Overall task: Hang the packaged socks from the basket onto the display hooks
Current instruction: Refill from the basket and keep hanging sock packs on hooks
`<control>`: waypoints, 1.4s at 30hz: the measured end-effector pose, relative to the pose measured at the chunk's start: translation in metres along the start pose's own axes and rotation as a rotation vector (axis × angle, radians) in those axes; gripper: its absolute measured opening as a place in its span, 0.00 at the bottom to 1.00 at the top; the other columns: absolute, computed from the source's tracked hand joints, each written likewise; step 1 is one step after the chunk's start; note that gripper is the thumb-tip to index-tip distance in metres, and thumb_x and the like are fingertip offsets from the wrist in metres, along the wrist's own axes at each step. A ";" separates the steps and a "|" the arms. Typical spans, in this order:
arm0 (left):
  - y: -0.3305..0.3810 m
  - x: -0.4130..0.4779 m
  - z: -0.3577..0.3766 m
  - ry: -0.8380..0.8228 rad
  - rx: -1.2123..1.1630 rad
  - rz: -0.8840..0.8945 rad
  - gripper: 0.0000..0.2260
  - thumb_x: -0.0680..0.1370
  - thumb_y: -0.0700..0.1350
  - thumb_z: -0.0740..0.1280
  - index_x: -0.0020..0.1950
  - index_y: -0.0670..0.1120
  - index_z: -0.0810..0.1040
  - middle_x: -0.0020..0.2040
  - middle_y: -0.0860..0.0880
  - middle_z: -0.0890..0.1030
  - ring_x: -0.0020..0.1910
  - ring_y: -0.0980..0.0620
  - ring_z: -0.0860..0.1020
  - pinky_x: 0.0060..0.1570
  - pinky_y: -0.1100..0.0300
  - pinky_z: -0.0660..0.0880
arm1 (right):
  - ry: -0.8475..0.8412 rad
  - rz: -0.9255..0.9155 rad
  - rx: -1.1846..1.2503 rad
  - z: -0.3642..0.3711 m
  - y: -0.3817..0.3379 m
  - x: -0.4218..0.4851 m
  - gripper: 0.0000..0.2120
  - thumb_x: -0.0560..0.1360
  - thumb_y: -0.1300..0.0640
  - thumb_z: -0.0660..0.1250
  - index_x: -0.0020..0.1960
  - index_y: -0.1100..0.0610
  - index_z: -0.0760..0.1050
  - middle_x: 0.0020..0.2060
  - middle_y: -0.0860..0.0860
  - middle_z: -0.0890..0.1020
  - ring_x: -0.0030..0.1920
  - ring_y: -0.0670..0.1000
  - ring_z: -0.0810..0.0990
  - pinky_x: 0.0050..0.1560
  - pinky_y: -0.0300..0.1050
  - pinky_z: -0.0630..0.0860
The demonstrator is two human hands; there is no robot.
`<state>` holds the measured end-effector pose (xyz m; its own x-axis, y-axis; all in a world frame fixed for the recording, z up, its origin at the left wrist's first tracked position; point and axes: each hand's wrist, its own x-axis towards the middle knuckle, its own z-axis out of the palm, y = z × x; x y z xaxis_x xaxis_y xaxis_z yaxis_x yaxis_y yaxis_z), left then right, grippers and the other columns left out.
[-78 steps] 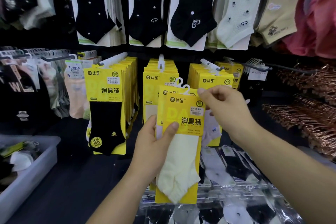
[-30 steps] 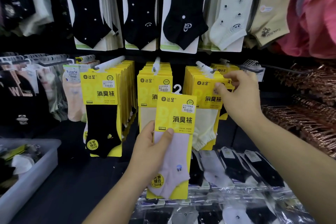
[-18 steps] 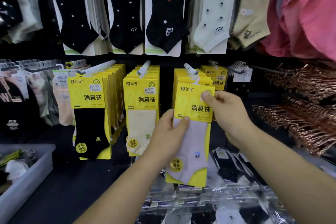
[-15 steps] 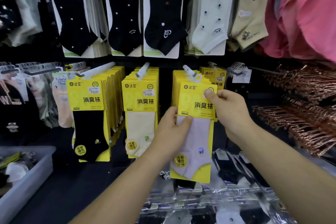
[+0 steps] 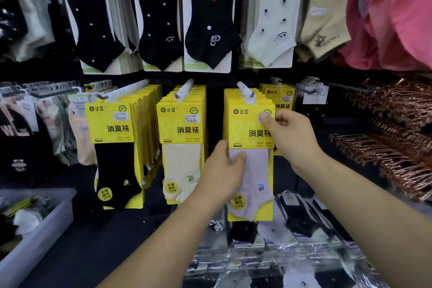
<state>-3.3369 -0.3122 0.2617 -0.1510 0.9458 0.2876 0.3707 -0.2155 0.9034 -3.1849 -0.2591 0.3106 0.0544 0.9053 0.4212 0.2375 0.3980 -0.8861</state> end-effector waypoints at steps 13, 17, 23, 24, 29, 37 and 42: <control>0.018 0.044 0.015 0.089 -0.119 0.006 0.34 0.84 0.60 0.64 0.85 0.48 0.55 0.73 0.52 0.77 0.73 0.50 0.74 0.73 0.50 0.70 | -0.149 -0.147 -0.082 0.013 0.044 -0.005 0.21 0.82 0.48 0.63 0.73 0.37 0.62 0.63 0.36 0.78 0.61 0.36 0.76 0.57 0.33 0.71; -0.002 0.069 0.027 0.129 -0.273 0.049 0.19 0.85 0.56 0.66 0.75 0.54 0.70 0.61 0.60 0.84 0.62 0.58 0.82 0.65 0.54 0.76 | -0.199 -0.178 0.015 0.023 0.060 0.006 0.24 0.84 0.52 0.61 0.78 0.41 0.59 0.59 0.27 0.78 0.59 0.28 0.75 0.51 0.19 0.67; -0.008 0.103 0.039 0.182 -0.336 0.034 0.12 0.85 0.55 0.65 0.68 0.55 0.75 0.54 0.60 0.85 0.56 0.58 0.84 0.58 0.55 0.80 | -0.229 -0.222 -0.050 0.036 0.079 0.041 0.31 0.84 0.55 0.61 0.81 0.47 0.50 0.56 0.20 0.74 0.58 0.28 0.76 0.52 0.21 0.69; -0.007 0.109 0.041 0.187 -0.345 0.021 0.13 0.86 0.55 0.64 0.69 0.54 0.75 0.56 0.58 0.85 0.56 0.56 0.84 0.59 0.53 0.80 | -0.233 -0.220 -0.063 0.038 0.081 0.048 0.31 0.84 0.56 0.61 0.81 0.46 0.50 0.55 0.20 0.74 0.57 0.29 0.76 0.51 0.21 0.69; -0.008 0.133 0.048 0.209 -0.341 -0.025 0.16 0.86 0.56 0.63 0.71 0.51 0.75 0.61 0.51 0.85 0.60 0.49 0.84 0.65 0.46 0.79 | -0.227 -0.175 -0.104 0.045 0.089 0.075 0.31 0.83 0.53 0.61 0.80 0.42 0.50 0.54 0.23 0.77 0.55 0.31 0.78 0.51 0.27 0.70; -0.021 0.136 0.048 0.178 -0.327 -0.033 0.21 0.85 0.55 0.65 0.77 0.51 0.69 0.62 0.52 0.84 0.61 0.51 0.83 0.61 0.50 0.80 | -0.234 -0.151 -0.105 0.045 0.095 0.075 0.31 0.82 0.54 0.63 0.79 0.41 0.53 0.54 0.20 0.75 0.57 0.27 0.75 0.51 0.27 0.72; -0.027 0.103 0.046 0.171 -0.214 -0.093 0.32 0.84 0.52 0.66 0.84 0.47 0.57 0.78 0.46 0.72 0.77 0.43 0.71 0.76 0.41 0.68 | -0.172 -0.076 -0.076 0.033 0.101 0.036 0.27 0.82 0.54 0.65 0.74 0.39 0.57 0.49 0.15 0.72 0.53 0.20 0.71 0.48 0.20 0.69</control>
<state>-3.3200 -0.1981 0.2519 -0.3345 0.9131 0.2332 0.1490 -0.1931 0.9698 -3.1907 -0.1814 0.2295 -0.1317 0.8875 0.4416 0.3078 0.4601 -0.8328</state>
